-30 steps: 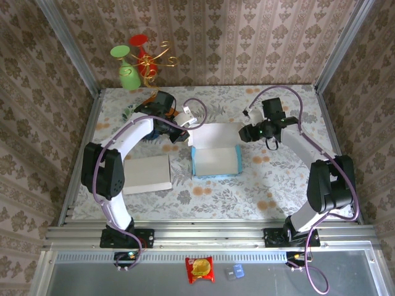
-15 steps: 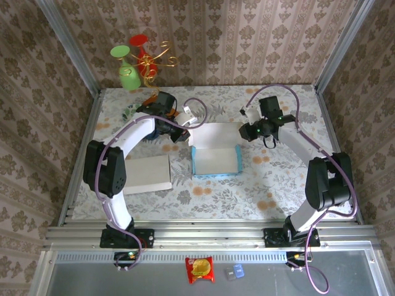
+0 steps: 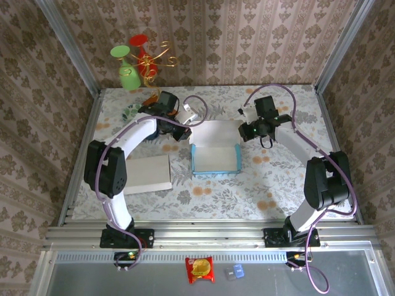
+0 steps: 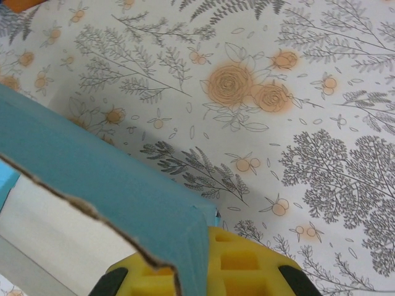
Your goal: Fold the paper box
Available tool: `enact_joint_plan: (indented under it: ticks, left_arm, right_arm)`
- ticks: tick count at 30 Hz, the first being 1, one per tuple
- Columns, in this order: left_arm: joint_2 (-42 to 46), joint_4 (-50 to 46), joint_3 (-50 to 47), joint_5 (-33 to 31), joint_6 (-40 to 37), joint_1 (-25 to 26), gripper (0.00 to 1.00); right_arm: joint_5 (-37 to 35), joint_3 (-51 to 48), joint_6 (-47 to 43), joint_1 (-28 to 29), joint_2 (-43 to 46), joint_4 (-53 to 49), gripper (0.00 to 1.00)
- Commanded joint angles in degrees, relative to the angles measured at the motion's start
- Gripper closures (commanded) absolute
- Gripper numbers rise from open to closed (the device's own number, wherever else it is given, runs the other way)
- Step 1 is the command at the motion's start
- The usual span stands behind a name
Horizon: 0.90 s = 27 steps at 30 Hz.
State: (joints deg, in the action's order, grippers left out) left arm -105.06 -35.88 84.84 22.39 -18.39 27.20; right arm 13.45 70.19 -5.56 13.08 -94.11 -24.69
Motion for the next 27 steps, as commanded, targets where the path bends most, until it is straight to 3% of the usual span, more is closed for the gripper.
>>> enact_joint_plan:
  ticks: [1, 16, 27]
  left_arm:
    - [-0.5, 2.6, 1.7, -4.9, 7.9, 2.1, 1.00]
    - [-2.7, 5.5, 4.9, -15.8, 31.1, 4.7, 1.00]
    - [-2.7, 12.4, 3.0, -15.6, 34.5, 6.0, 1.00]
  right_arm:
    - [-4.4, 0.1, 5.1, 1.1, 2.0, 1.7, 1.00]
    - [-12.5, -0.7, 15.4, 5.6, 3.2, 5.2, 1.00]
    - [-16.6, -2.0, 23.6, 7.2, 2.3, 10.6, 1.00]
